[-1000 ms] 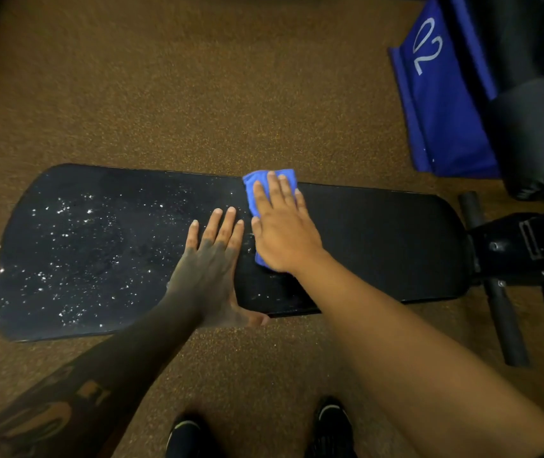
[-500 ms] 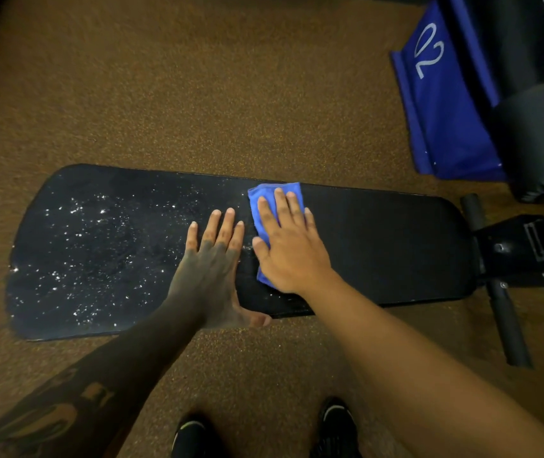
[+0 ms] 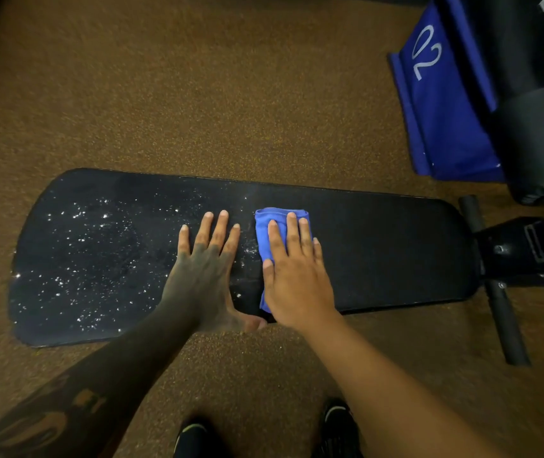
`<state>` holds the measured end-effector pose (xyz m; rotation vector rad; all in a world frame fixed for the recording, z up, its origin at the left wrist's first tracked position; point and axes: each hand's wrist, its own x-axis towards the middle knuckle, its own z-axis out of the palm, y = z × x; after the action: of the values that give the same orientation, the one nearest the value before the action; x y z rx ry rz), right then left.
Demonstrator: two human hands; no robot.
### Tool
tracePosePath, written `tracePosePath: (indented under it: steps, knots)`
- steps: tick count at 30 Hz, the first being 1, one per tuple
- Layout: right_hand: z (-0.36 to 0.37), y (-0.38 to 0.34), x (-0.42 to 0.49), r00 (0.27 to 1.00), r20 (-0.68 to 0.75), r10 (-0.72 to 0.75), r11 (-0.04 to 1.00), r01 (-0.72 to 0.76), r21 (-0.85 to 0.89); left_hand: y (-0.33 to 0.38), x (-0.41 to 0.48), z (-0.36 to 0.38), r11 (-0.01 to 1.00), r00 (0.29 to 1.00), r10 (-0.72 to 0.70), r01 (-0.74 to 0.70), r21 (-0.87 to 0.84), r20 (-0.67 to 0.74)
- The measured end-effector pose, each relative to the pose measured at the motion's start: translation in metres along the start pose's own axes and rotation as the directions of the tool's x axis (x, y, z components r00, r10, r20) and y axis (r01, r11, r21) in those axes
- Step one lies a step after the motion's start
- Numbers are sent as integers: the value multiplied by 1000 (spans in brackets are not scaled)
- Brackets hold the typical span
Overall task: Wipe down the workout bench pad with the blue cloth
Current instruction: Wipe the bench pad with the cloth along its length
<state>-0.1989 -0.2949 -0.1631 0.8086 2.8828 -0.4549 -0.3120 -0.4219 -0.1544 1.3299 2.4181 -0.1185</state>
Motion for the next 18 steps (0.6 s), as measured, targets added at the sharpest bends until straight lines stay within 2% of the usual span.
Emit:
tracePosePath:
  steps: [7, 12, 14, 18]
  knots:
    - [-3, -12, 62, 994, -47, 98, 995, -97, 36, 0, 1, 0, 1000, 1000, 3, -3, 14, 17]
    - [1, -13, -5, 999, -15, -39, 999, 39, 18, -1, -1, 1, 1000, 1000, 20, -20, -1, -19]
    - [1, -3, -6, 999, -11, -52, 999, 52, 5, -2, -1, 0, 1000, 999, 26, -26, -8, -21]
    - [-5, 11, 18, 978, -45, 201, 976, -197, 93, -4, -1, 1, 999, 999, 49, -49, 18, -22]
